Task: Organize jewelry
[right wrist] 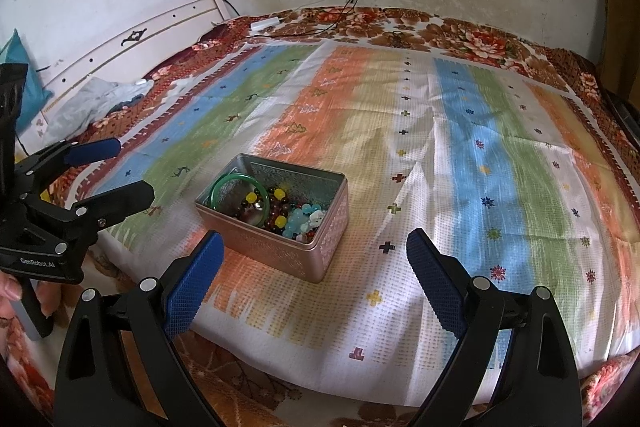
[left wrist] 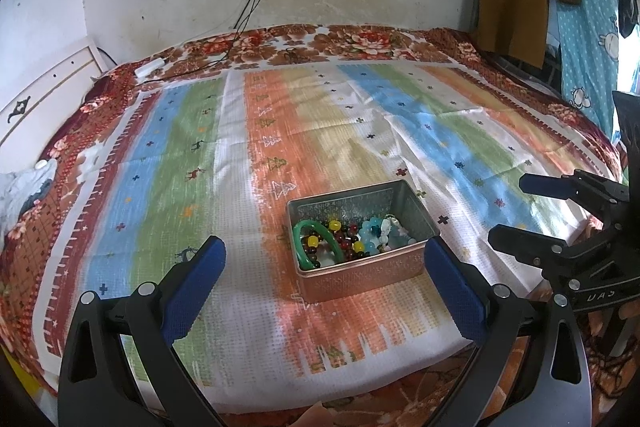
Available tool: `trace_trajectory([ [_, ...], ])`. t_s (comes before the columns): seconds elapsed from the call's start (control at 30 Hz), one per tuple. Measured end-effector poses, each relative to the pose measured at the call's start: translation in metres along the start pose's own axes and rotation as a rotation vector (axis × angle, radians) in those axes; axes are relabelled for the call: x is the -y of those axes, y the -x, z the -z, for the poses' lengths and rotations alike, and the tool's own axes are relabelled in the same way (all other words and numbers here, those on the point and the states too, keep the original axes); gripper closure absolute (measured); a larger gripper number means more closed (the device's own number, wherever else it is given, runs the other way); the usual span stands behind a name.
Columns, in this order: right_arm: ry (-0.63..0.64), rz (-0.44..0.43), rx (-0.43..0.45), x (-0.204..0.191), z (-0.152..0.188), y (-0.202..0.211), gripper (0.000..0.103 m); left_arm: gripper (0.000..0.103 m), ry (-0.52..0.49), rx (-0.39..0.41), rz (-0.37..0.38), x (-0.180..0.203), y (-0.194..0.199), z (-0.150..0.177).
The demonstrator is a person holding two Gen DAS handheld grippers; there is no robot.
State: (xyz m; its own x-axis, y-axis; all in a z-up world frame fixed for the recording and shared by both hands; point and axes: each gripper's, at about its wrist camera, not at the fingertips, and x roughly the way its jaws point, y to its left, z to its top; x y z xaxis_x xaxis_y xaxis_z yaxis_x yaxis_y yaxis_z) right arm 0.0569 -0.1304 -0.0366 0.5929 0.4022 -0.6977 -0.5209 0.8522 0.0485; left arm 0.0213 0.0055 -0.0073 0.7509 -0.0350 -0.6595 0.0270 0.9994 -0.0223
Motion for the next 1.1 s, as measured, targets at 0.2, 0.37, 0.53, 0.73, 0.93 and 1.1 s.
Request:
trace_trajectory([
  [0.2,0.000,-0.001,0.000,0.0001,-0.0001,-0.0001,0.010,0.006,-0.001,0.000,-0.001,0.0009,0.0006,0.0007],
  [0.37,0.001,0.000,-0.001,-0.0001,0.0006,-0.0005,0.010,0.006,0.000,-0.001,-0.001,0.0001,-0.0001,0.0000],
  [0.53,0.001,0.000,-0.001,-0.0001,0.0004,-0.0005,0.010,0.006,0.001,-0.001,0.000,0.0000,-0.0001,-0.0001],
  [0.73,0.002,0.002,-0.006,0.0009,0.0028,-0.0021,0.010,0.006,0.001,-0.002,0.000,-0.0004,-0.0002,-0.0003],
  [0.93,0.000,0.002,-0.006,0.0016,0.0038,-0.0031,0.010,0.006,0.001,0.000,-0.001,-0.0005,-0.0001,-0.0006],
  [1.1,0.000,0.002,-0.008,0.0021,0.0043,-0.0031,0.010,0.006,0.017,-0.002,-0.032,-0.0016,0.0001,0.0007],
])
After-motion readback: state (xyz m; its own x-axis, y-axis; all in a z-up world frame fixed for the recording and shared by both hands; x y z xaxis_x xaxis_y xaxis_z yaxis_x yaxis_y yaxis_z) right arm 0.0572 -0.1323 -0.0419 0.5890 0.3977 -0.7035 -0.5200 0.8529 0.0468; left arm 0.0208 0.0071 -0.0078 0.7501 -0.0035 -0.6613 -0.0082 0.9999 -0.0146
